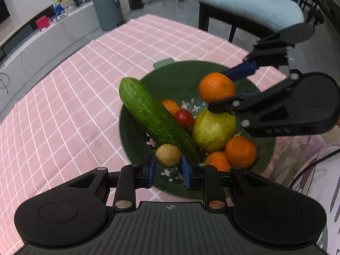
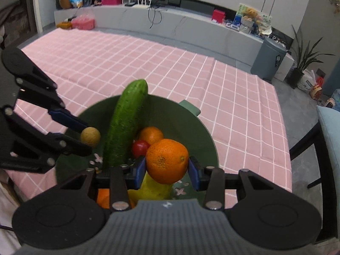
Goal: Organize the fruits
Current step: 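Carry the kiwi and orange with both tools over the colander, then open both tools to drop the kiwi and orange into the colander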
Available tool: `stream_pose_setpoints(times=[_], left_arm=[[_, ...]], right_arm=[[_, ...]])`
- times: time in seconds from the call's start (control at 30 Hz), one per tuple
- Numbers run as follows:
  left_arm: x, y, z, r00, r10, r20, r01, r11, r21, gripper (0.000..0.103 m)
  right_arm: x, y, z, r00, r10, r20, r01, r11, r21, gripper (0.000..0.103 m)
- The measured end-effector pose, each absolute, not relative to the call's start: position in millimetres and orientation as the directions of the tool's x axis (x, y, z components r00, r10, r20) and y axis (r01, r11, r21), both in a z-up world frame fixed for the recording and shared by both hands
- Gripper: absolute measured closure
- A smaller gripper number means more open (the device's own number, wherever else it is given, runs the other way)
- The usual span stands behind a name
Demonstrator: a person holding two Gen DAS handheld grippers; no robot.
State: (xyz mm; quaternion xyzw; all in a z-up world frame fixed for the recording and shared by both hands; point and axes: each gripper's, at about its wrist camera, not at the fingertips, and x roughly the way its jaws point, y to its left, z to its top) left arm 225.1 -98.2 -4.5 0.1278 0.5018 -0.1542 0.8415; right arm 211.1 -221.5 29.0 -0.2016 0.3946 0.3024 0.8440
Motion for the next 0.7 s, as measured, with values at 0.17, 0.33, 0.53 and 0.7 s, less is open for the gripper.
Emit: stream_pose_setpoints(times=[0.17, 0.33, 0.53, 0.7], left_arm=[[231.6, -102.2, -12.3, 0.424, -0.107, -0.899, 0.387, 0.919, 0.073, 0.074], [234.4, -111.8, -17.1, 0.412, -0.064, -0.909, 0.419, 0.899, 0.127, 0.074], [232.0, -119.8, -22.9, 0.418, -0.019, -0.908, 0.434, 0.882, 0.181, 0.072], [230.8, -121.0, -23.8, 0.433, -0.013, -0.901, 0.431, 0.881, 0.194, 0.068]], right_arm=[[231.4, -215.7, 17.1, 0.486, 0.358, -0.797, -0.668, 0.741, -0.075, 0.064], [238.9, -205.0, 10.6, 0.488, 0.334, -0.806, -0.675, 0.730, -0.106, 0.064], [244.0, -201.4, 2.2, 0.480, 0.304, -0.823, -0.686, 0.715, -0.135, 0.063], [242.8, -199.2, -0.4, 0.481, 0.288, -0.828, -0.686, 0.712, -0.151, 0.063]])
